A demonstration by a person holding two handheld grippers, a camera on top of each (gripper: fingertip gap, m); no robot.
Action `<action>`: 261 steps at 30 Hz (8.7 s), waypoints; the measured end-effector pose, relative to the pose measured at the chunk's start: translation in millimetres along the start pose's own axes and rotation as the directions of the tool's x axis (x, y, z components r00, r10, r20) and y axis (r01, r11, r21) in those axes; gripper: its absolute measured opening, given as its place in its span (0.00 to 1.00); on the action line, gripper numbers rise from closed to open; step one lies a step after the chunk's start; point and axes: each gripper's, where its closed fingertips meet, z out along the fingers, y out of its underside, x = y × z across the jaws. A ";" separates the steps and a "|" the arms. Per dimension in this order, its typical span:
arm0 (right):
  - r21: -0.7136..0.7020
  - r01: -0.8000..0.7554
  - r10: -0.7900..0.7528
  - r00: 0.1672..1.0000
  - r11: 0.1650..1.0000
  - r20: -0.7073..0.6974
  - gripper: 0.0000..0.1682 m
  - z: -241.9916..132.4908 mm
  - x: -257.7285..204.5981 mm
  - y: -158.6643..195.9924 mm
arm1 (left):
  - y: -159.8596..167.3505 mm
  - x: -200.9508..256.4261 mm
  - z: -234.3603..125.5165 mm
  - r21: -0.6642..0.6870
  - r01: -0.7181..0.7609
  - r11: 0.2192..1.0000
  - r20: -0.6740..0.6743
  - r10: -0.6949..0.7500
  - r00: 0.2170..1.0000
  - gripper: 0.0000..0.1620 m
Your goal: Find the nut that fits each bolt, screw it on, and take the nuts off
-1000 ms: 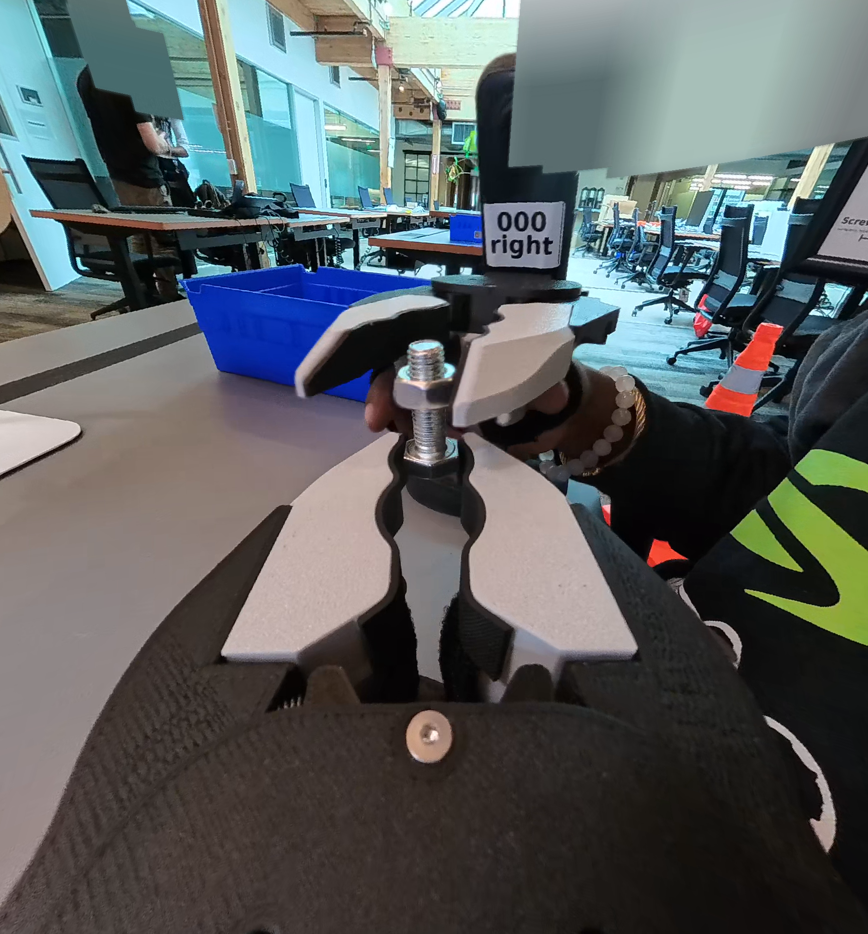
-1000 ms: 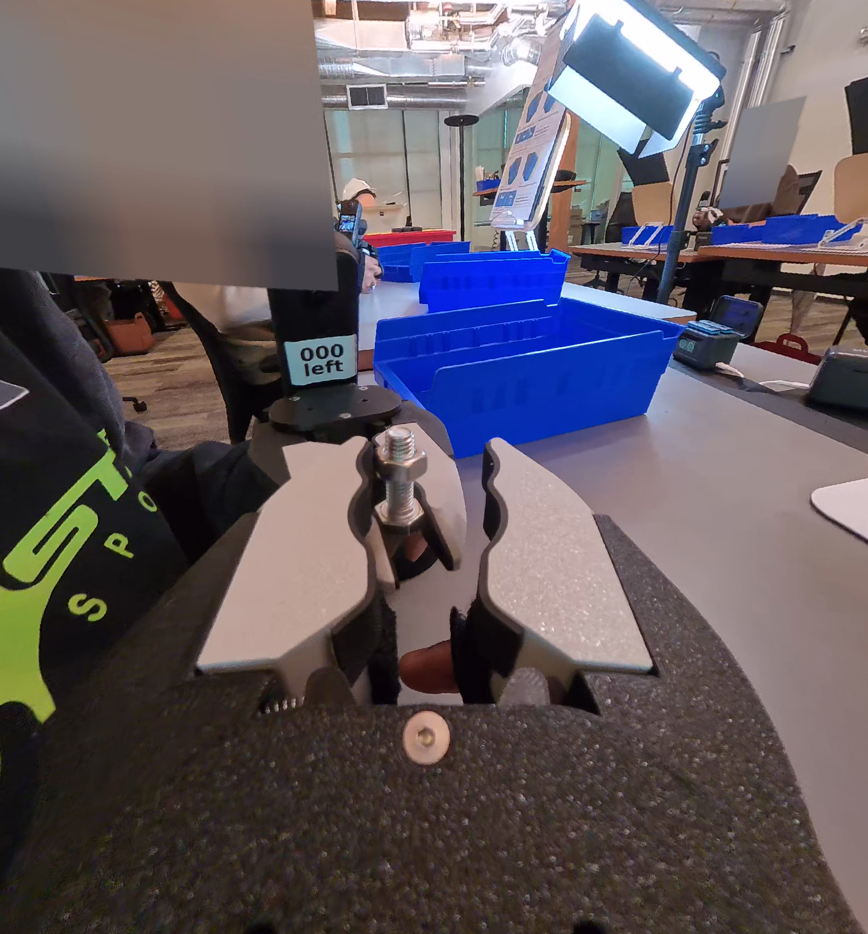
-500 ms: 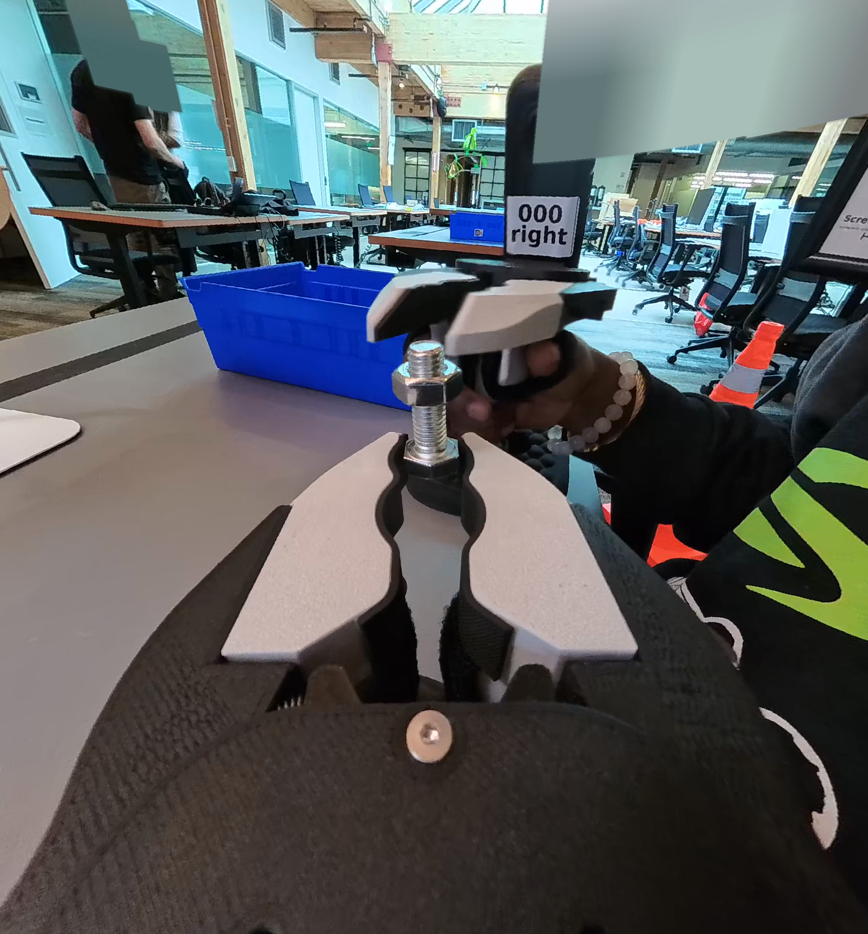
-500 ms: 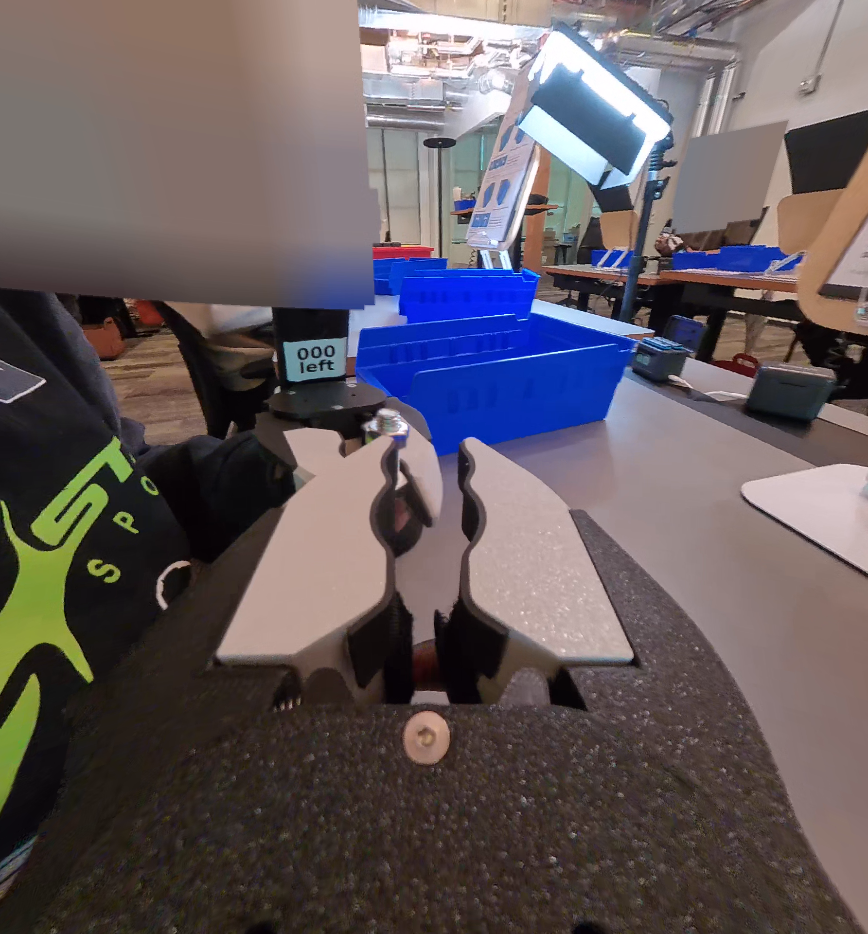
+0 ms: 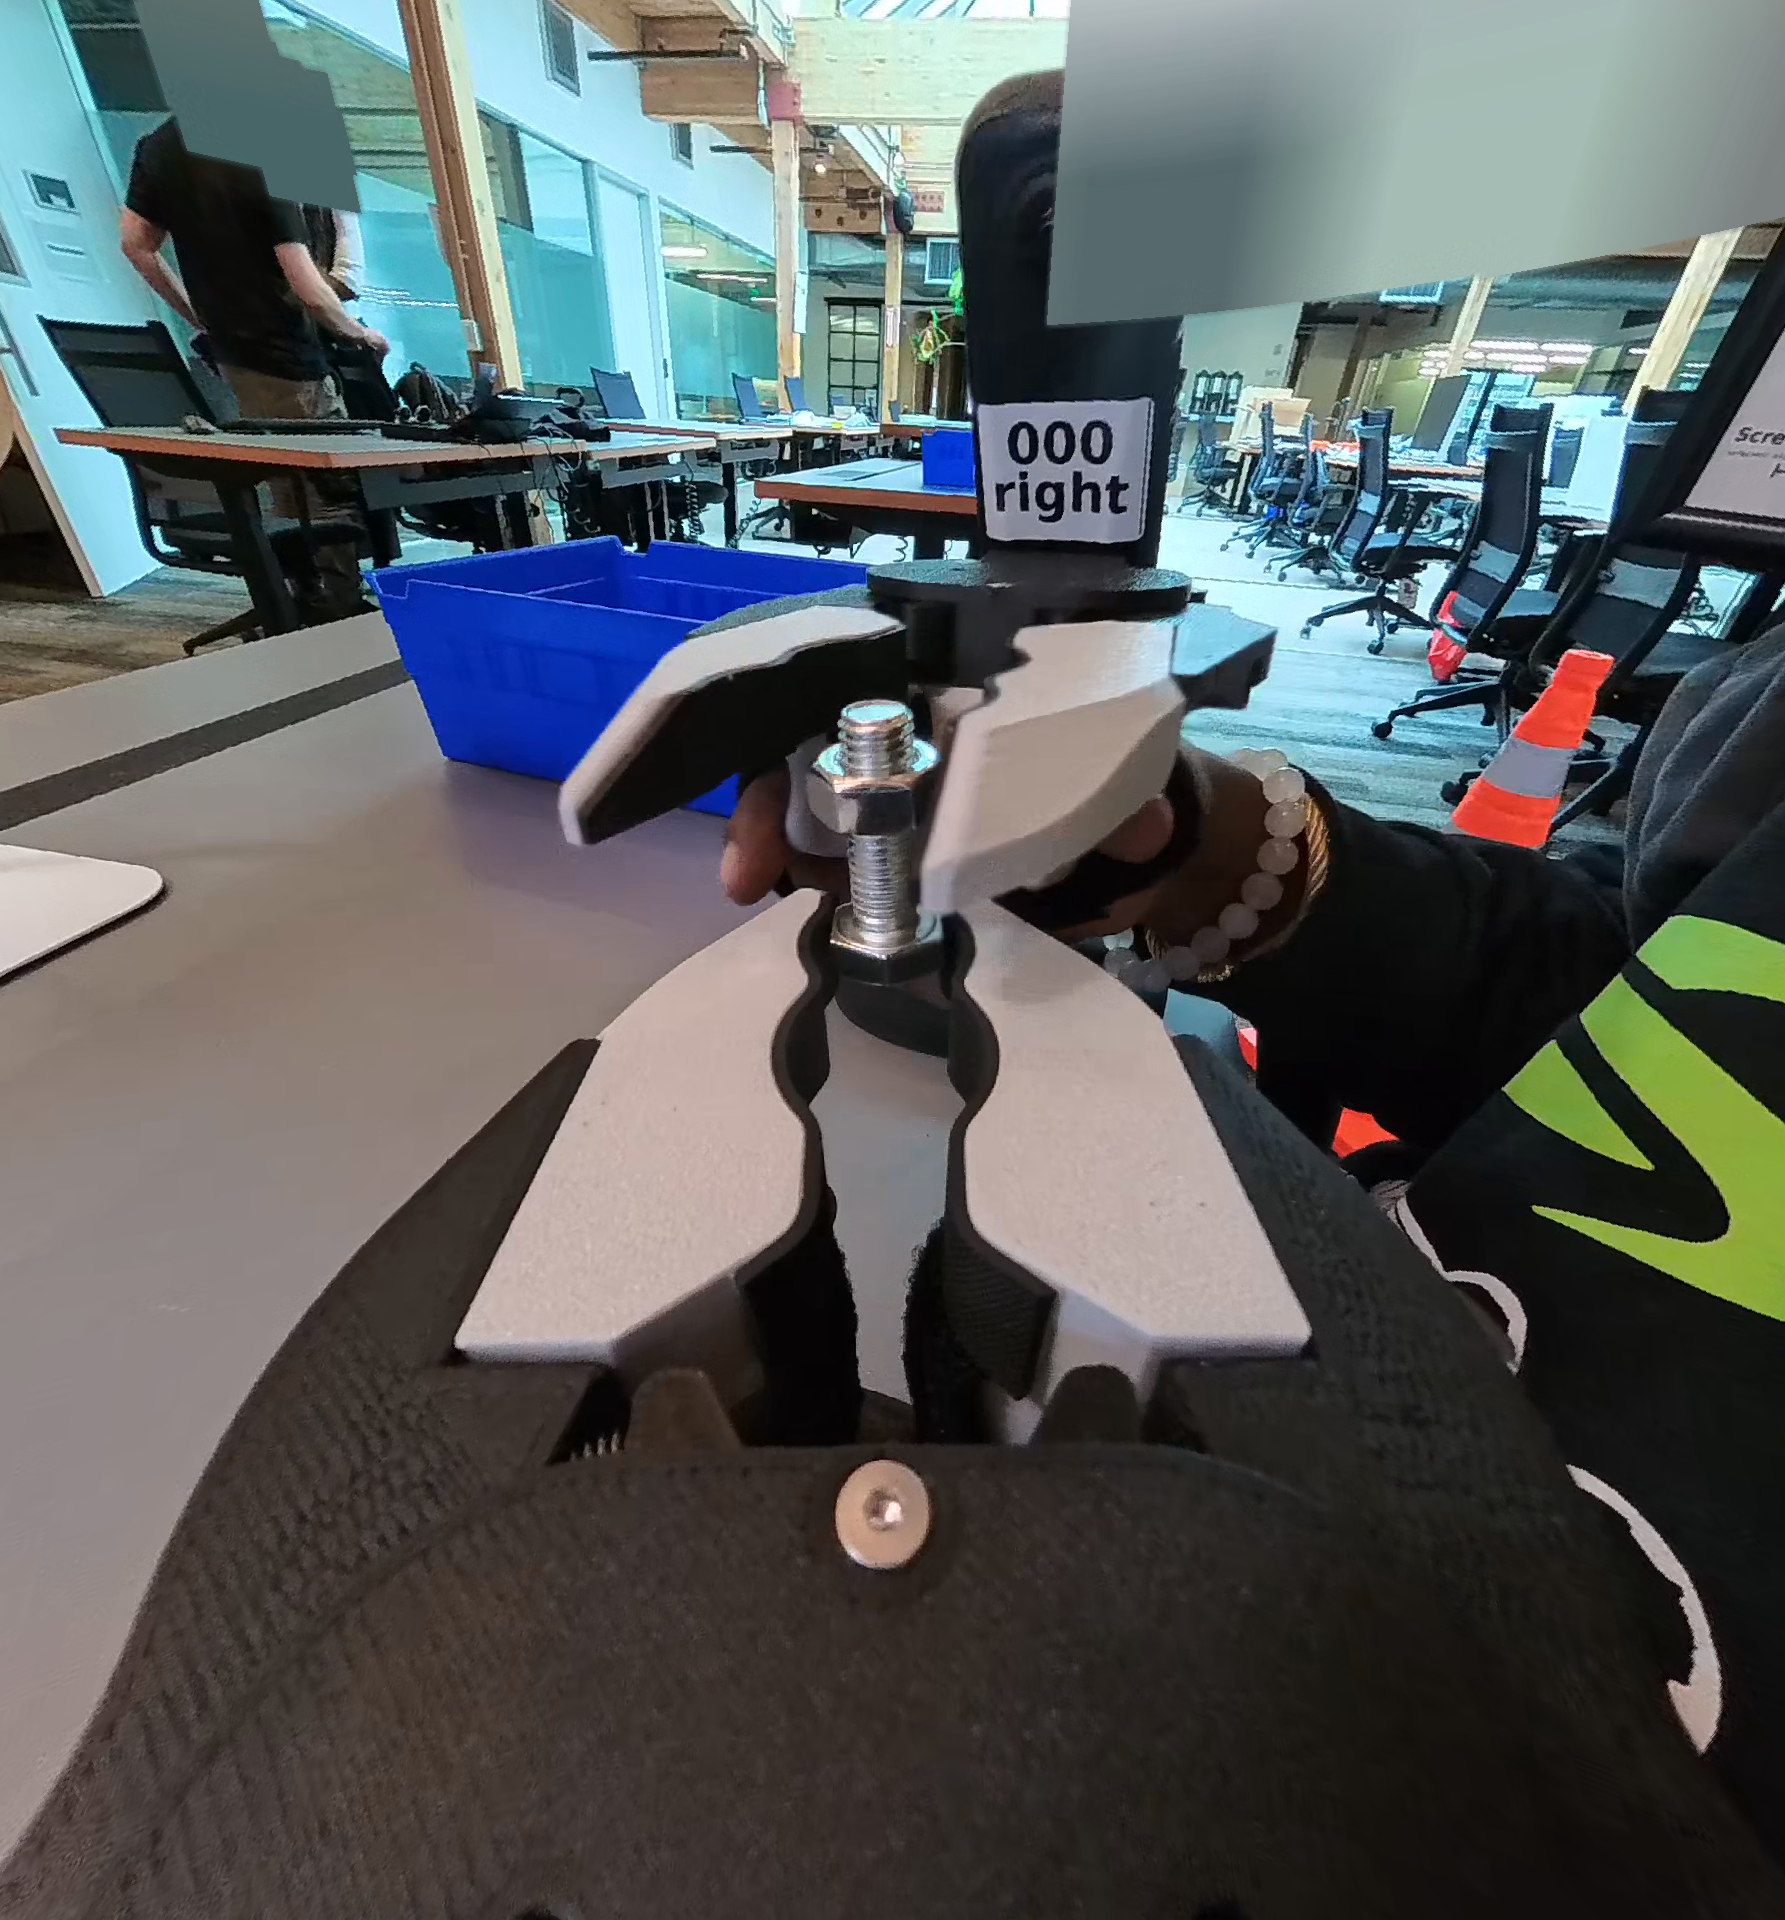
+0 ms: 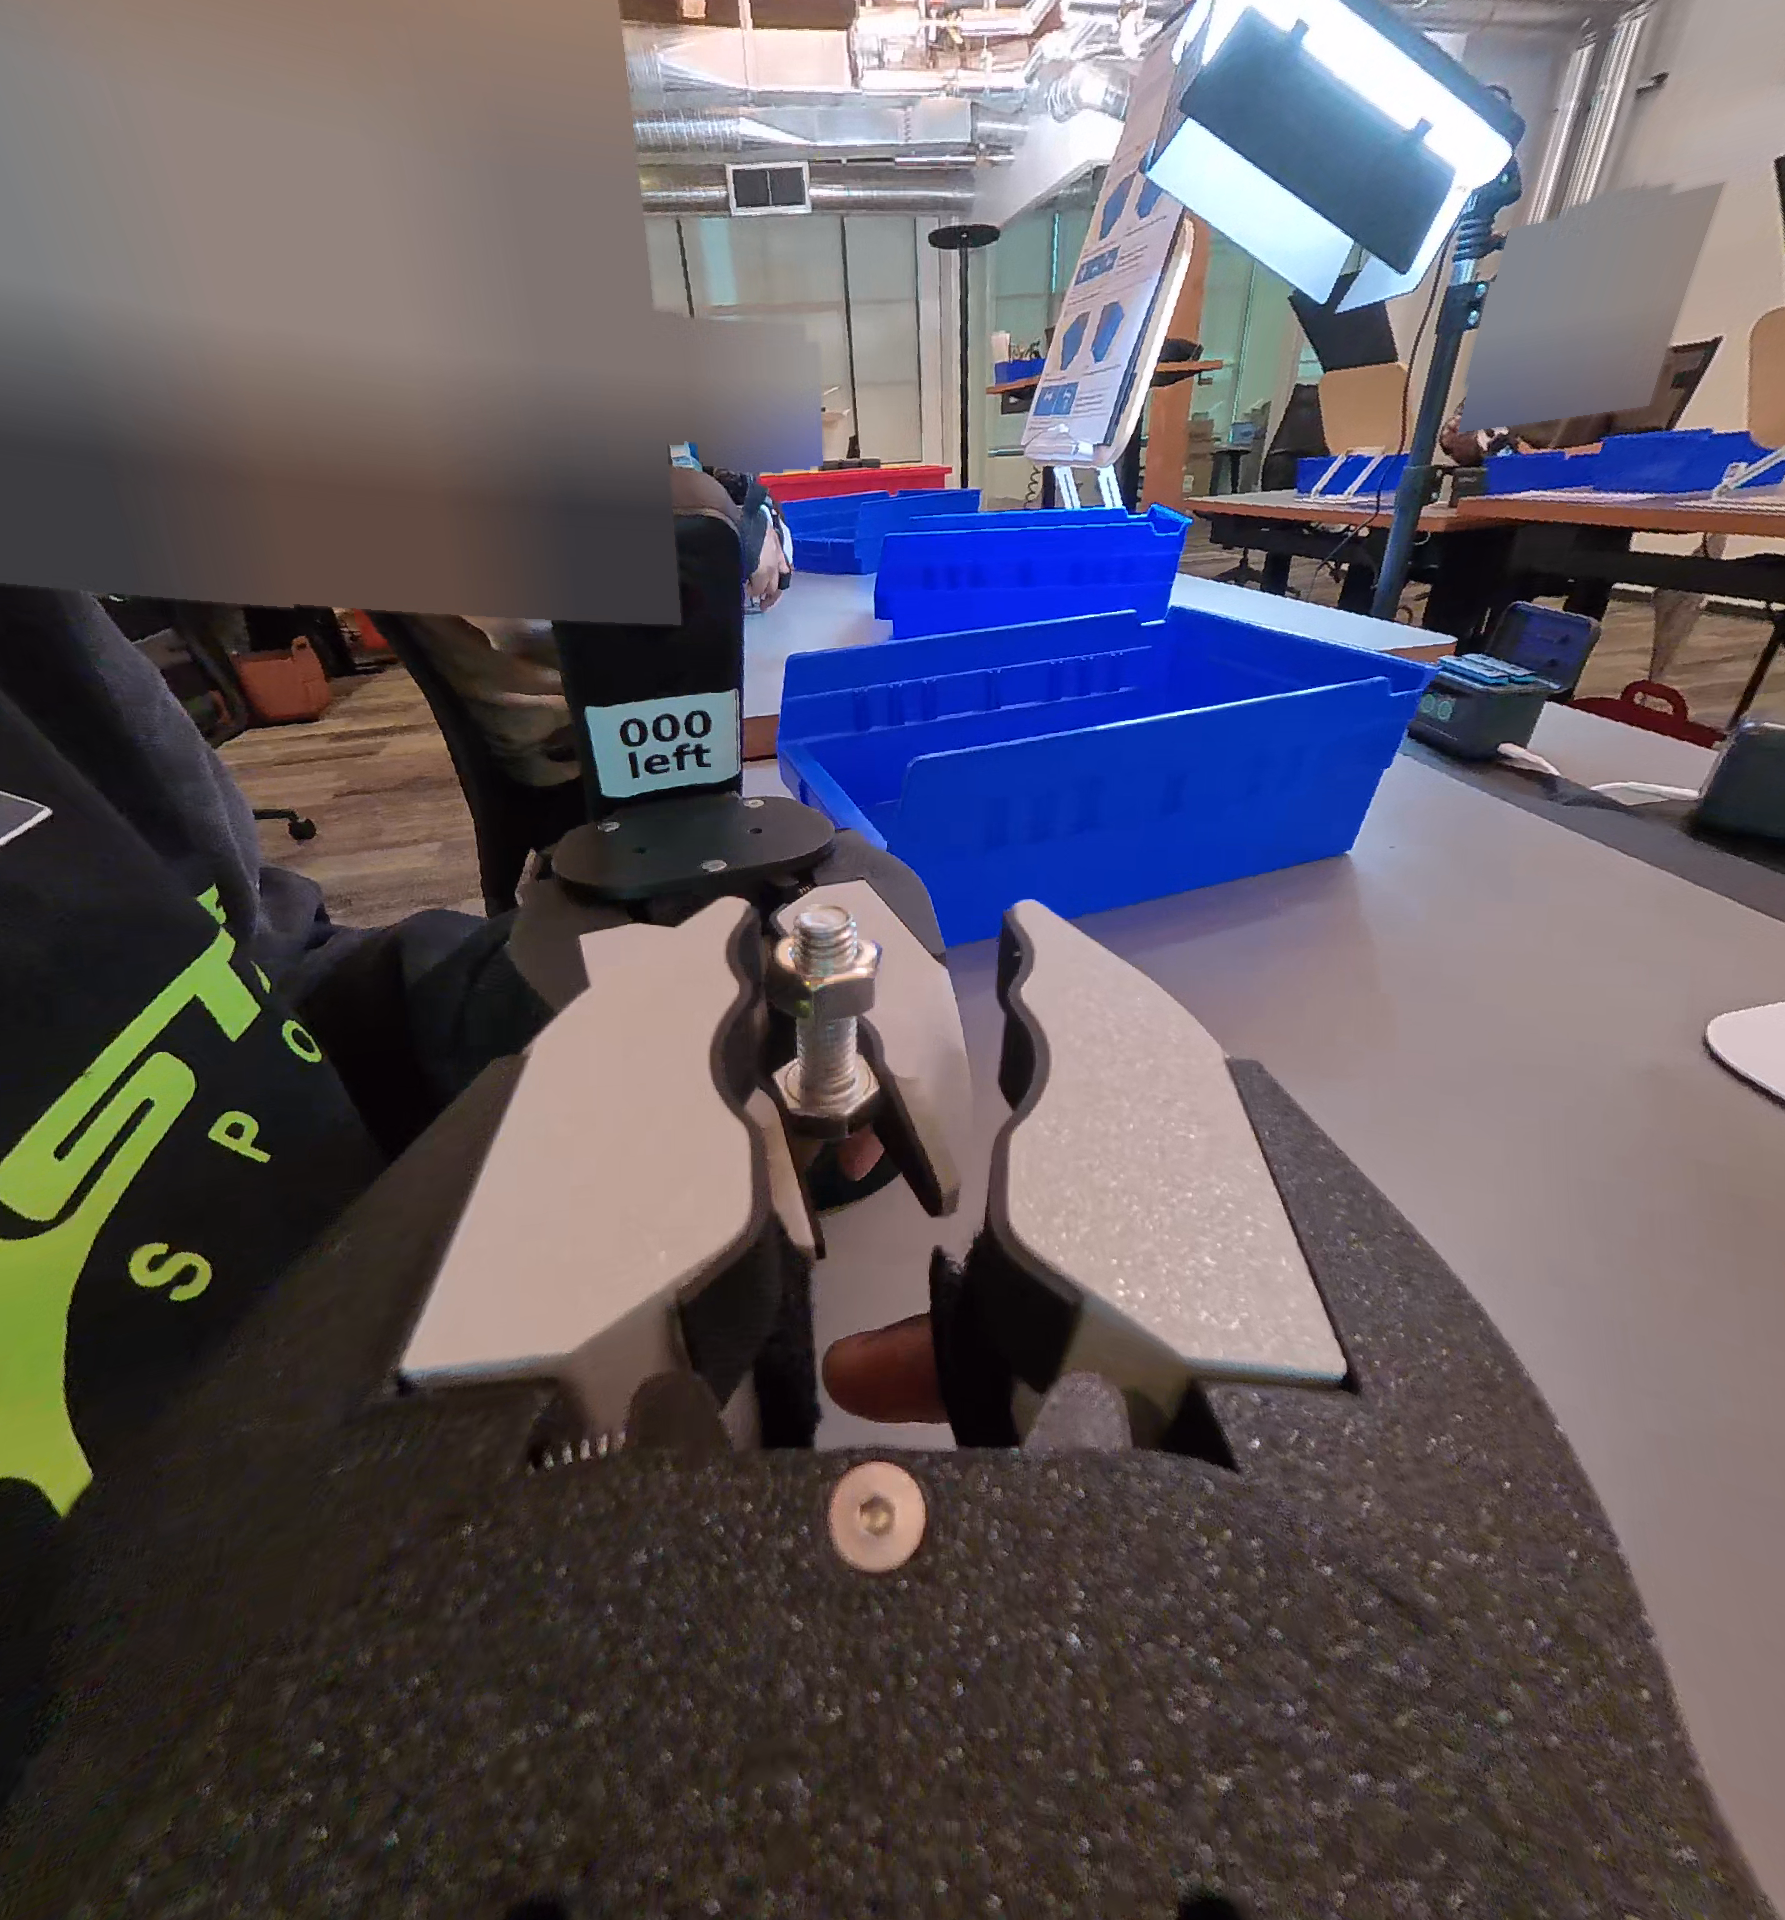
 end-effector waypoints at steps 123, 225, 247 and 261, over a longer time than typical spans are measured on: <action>0.035 -0.001 0.002 0.999 0.999 -0.038 0.12 -41.2 7.8 -8.9 | 1.9 -0.3 0.6 -0.013 -0.001 1.000 0.003 0.001 1.000 0.11; 0.102 0.018 -0.010 0.997 0.995 -0.078 0.05 -46.1 15.9 -14.6 | 1.8 0.0 0.9 -0.014 -0.005 1.000 0.007 0.005 1.000 0.11; 0.055 -0.020 0.021 1.000 0.998 -0.021 0.29 -10.1 5.7 -9.2 | 1.9 0.4 0.5 -0.014 -0.010 1.000 0.006 0.010 1.000 0.11; 0.100 0.001 0.009 0.994 0.995 -0.105 0.11 -47.0 18.7 -16.8 | 2.5 0.2 1.0 -0.018 -0.004 1.000 0.004 0.004 1.000 0.11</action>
